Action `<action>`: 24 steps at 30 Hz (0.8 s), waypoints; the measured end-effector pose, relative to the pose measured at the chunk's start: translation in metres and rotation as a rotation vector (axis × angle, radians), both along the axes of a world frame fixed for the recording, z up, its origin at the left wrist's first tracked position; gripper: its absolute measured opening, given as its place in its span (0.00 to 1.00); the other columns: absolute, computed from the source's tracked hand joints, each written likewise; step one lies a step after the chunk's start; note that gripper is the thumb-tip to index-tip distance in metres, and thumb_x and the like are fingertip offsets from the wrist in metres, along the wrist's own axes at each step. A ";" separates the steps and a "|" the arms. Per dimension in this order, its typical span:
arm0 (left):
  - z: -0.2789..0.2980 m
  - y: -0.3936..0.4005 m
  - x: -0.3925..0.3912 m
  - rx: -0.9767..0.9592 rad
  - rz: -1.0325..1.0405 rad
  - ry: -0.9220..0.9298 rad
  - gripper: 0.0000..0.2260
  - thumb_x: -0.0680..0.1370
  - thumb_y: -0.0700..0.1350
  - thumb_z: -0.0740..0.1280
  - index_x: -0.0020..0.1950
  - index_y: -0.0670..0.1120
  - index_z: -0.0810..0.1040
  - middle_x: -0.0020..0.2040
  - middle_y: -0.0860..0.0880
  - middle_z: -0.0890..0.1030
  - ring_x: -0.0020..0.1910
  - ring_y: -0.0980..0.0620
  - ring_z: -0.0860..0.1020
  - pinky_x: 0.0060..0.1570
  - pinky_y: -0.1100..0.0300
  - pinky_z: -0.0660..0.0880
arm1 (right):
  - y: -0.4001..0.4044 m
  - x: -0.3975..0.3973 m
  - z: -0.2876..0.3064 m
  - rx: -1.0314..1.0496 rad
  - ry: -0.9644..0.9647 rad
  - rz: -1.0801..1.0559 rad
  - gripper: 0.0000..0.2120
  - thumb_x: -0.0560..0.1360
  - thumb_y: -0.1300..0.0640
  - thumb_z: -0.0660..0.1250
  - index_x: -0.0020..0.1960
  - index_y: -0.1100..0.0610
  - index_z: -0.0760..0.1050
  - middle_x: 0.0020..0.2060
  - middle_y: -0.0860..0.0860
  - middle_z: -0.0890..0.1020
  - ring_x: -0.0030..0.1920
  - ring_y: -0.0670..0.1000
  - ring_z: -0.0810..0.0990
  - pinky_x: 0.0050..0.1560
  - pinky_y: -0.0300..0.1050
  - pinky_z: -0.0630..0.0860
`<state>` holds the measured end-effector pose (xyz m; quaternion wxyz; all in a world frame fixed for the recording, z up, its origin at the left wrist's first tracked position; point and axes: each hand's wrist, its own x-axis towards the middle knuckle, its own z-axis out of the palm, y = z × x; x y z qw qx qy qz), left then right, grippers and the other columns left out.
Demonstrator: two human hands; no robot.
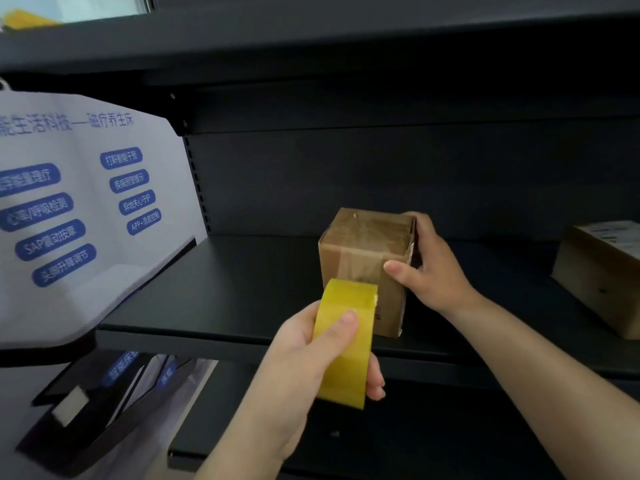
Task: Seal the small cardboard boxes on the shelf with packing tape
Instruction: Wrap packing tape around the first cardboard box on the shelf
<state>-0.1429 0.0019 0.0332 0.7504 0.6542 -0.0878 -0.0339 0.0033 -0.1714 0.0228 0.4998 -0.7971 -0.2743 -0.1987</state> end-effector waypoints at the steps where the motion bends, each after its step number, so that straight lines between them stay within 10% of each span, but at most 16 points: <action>1: 0.000 -0.001 0.001 -0.004 0.008 -0.006 0.18 0.68 0.56 0.65 0.52 0.46 0.76 0.29 0.44 0.81 0.29 0.48 0.80 0.36 0.59 0.79 | 0.001 0.002 -0.002 0.015 0.002 -0.009 0.34 0.59 0.34 0.66 0.58 0.50 0.64 0.50 0.44 0.77 0.53 0.45 0.78 0.50 0.44 0.75; 9: 0.020 -0.005 0.008 -0.040 -0.034 -0.094 0.14 0.70 0.50 0.66 0.51 0.44 0.77 0.34 0.45 0.83 0.34 0.47 0.82 0.40 0.53 0.78 | 0.013 0.018 -0.001 0.292 0.250 -0.112 0.32 0.57 0.31 0.63 0.53 0.52 0.70 0.46 0.45 0.78 0.41 0.36 0.78 0.35 0.26 0.71; 13: 0.024 -0.010 0.006 0.007 -0.076 -0.082 0.15 0.72 0.52 0.68 0.53 0.44 0.75 0.32 0.45 0.83 0.33 0.48 0.82 0.39 0.54 0.80 | 0.007 0.037 0.011 0.399 0.679 -0.123 0.42 0.51 0.25 0.61 0.54 0.52 0.74 0.48 0.53 0.82 0.48 0.53 0.80 0.52 0.49 0.76; 24: 0.005 -0.026 -0.003 -0.122 -0.084 0.239 0.21 0.63 0.54 0.65 0.48 0.41 0.74 0.24 0.44 0.80 0.22 0.48 0.78 0.31 0.55 0.81 | 0.011 0.068 0.001 0.465 0.926 -0.036 0.30 0.67 0.28 0.58 0.49 0.52 0.78 0.45 0.56 0.83 0.47 0.57 0.81 0.45 0.49 0.75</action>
